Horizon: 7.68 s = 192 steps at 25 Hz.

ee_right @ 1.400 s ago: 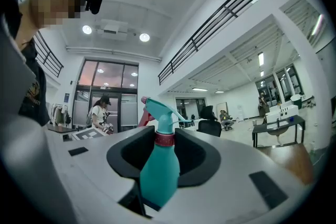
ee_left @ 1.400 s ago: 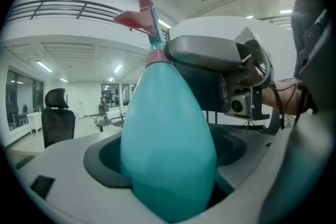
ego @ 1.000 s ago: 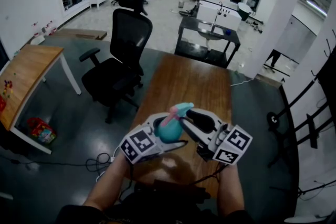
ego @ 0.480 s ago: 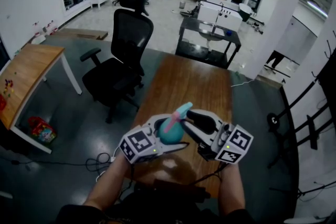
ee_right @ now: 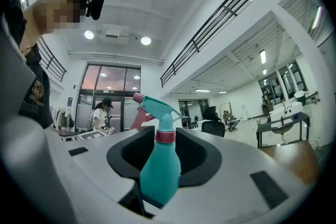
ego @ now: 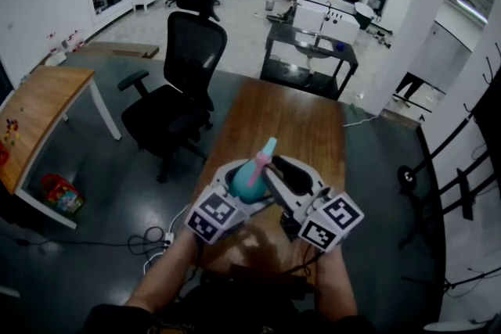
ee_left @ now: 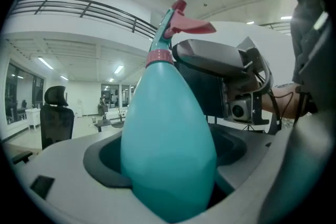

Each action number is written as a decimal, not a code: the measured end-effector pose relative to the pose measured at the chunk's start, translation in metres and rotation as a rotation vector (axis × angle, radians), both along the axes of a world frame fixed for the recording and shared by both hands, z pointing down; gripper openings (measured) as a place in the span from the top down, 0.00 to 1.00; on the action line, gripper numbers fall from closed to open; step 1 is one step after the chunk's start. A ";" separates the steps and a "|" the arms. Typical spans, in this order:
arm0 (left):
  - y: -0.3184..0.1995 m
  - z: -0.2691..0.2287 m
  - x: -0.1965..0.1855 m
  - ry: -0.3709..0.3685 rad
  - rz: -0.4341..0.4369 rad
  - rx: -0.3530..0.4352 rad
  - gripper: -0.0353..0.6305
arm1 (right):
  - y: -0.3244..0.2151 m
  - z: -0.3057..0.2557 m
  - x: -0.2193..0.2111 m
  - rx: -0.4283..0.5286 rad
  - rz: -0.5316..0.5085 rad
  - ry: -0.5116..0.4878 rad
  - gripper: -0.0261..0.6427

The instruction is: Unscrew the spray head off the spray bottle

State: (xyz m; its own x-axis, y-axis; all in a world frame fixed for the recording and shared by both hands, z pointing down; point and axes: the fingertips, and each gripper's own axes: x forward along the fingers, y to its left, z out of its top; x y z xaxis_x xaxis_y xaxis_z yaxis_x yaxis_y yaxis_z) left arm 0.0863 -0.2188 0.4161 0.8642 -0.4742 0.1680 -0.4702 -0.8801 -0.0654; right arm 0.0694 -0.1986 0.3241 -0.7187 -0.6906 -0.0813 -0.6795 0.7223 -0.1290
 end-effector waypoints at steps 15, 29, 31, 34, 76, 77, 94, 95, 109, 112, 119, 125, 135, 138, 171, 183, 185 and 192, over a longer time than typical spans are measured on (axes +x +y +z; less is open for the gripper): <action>0.019 -0.001 0.006 -0.008 0.126 -0.015 0.29 | 0.009 0.000 0.001 0.013 -0.097 0.014 0.77; 0.069 -0.005 0.015 0.019 0.453 -0.052 0.29 | 0.044 -0.003 0.002 0.056 -0.423 0.006 0.77; 0.074 -0.005 0.017 0.020 0.483 -0.055 0.29 | 0.047 -0.002 0.002 0.054 -0.456 0.003 0.77; 0.074 -0.006 0.016 0.035 0.473 -0.046 0.29 | 0.048 -0.002 0.000 0.056 -0.467 0.004 0.77; 0.003 -0.004 -0.002 0.052 0.038 0.000 0.29 | 0.022 -0.002 0.018 0.092 -0.160 0.082 0.89; 0.003 -0.003 -0.002 0.052 0.042 -0.001 0.29 | 0.020 -0.002 0.019 0.090 -0.157 0.080 0.88; -0.002 -0.002 -0.010 0.050 -0.026 -0.013 0.29 | 0.017 -0.020 0.025 0.113 -0.082 0.001 0.86; -0.003 -0.002 -0.011 0.050 -0.038 -0.015 0.29 | 0.021 -0.022 0.022 0.119 -0.088 -0.001 0.86; -0.014 0.005 -0.009 0.018 -0.120 -0.008 0.29 | -0.002 0.003 -0.018 -0.027 0.036 0.085 0.73; -0.011 0.006 -0.005 0.009 -0.112 -0.004 0.29 | -0.004 0.004 -0.019 -0.027 0.037 0.084 0.73; -0.002 0.004 0.004 -0.009 -0.069 0.005 0.29 | -0.004 0.000 -0.019 -0.022 0.032 0.092 0.72; 0.004 0.006 0.007 -0.029 -0.015 0.005 0.29 | -0.002 0.004 -0.018 -0.004 -0.010 0.126 0.72; 0.031 0.003 0.013 -0.026 0.182 0.005 0.29 | 0.016 0.001 -0.011 0.000 -0.222 0.048 0.74; 0.039 0.001 0.015 -0.010 0.232 0.001 0.29 | 0.022 -0.001 -0.010 0.003 -0.275 0.025 0.74; -0.003 0.004 -0.004 0.014 -0.054 -0.009 0.29 | 0.004 0.001 -0.011 -0.043 -0.008 0.060 0.71; -0.017 0.019 -0.010 -0.073 -0.159 0.003 0.29 | -0.014 0.011 -0.019 -0.109 0.104 0.058 0.71; -0.015 0.018 -0.008 -0.074 -0.150 0.009 0.29 | -0.015 0.012 -0.018 -0.094 0.107 0.061 0.72; -0.009 0.017 -0.003 -0.086 -0.114 0.015 0.29 | -0.014 0.011 -0.015 -0.080 0.109 0.074 0.73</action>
State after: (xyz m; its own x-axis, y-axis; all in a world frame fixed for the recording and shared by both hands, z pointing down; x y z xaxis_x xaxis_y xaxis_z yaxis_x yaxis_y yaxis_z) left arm 0.0838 -0.2281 0.4330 0.7873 -0.5715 0.2313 -0.5593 -0.8199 -0.1222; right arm 0.0548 -0.2127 0.3353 -0.6413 -0.7668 0.0277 -0.7629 0.6333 -0.1299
